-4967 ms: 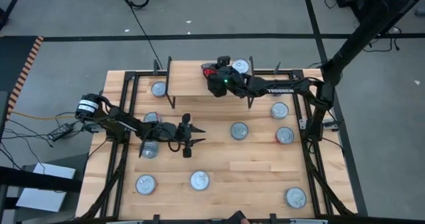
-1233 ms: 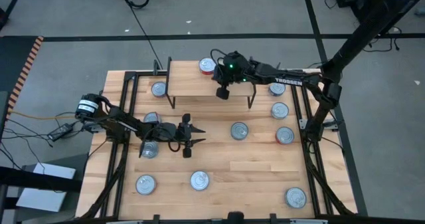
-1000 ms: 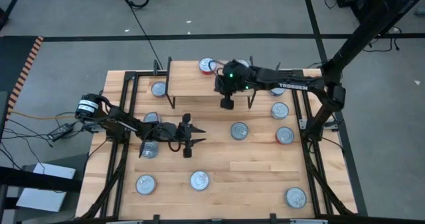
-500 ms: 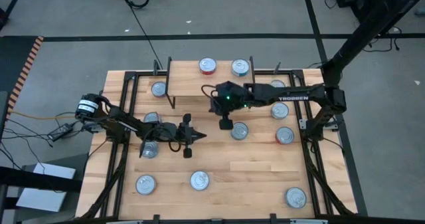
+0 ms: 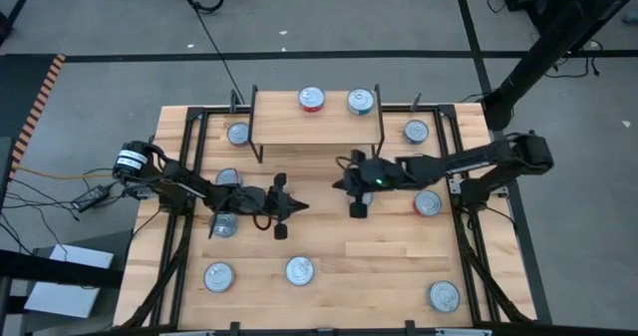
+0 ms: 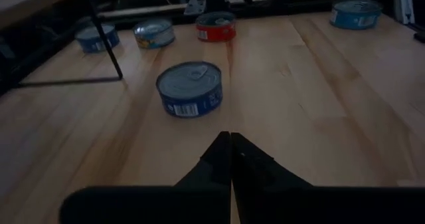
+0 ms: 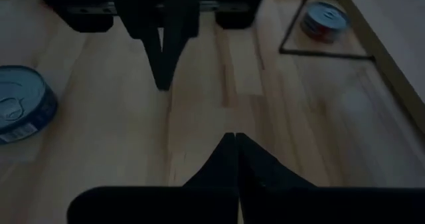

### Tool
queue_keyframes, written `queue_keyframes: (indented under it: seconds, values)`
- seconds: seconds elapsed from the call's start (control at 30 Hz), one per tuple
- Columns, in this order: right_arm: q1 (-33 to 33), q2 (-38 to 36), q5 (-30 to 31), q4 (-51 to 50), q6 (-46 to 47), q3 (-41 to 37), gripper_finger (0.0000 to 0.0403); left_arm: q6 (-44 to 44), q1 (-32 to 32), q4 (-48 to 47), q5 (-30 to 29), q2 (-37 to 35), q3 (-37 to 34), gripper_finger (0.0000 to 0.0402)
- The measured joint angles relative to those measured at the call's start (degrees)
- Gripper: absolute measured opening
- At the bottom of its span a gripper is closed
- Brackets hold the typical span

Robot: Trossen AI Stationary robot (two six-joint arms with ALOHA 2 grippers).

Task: Stack canned seafood by type on shelf
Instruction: Put the blue tuna can on the shelf

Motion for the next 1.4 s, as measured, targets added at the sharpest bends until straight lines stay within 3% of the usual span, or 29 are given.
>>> queue_keyframes:
  seconds: [0.17, 0.27, 0.43, 0.7, 0.8, 0.93, 1.17, 1.4]
  values:
    - [5.4, -7.9, 7.6, 0.8, 5.7, -7.6, 0.0001, -4.2, -0.9, -3.4, 1.0, -2.2, 0.4, 0.0003]
    - [8.2, -11.6, 11.4, 0.9, 8.7, -11.0, 0.0001, -6.9, -2.0, -10.2, 2.2, -6.3, 1.4, 0.0003]
    - [12.4, -14.6, 17.3, 1.5, 12.2, -14.2, 0.0002, -11.3, -4.9, -32.5, -0.7, -14.5, 5.3, 0.0003]
    - [14.1, -13.8, 17.6, 3.2, 13.1, -15.1, 0.0002, -19.7, -11.7, -63.1, -9.8, -22.1, 11.5, 0.0004]
    - [14.0, -13.9, 17.7, 4.0, 12.2, -15.0, 0.0002, -27.9, -12.5, -75.7, -13.4, -23.4, 14.3, 0.0004]
    - [14.0, -13.8, 17.7, 4.6, 10.5, -15.0, 0.0004, -39.8, -12.4, -91.4, -14.0, -23.3, 17.8, 0.0005]
    - [14.0, -13.8, 17.4, 4.2, 10.2, -15.0, 0.0005, -50.7, -12.2, -104.5, -12.8, -23.0, 18.2, 0.0038]
    - [13.9, -13.8, 17.3, 5.2, 9.3, -15.0, 0.0005, -52.3, -9.9, -105.5, -11.5, -22.4, 15.3, 0.0091]
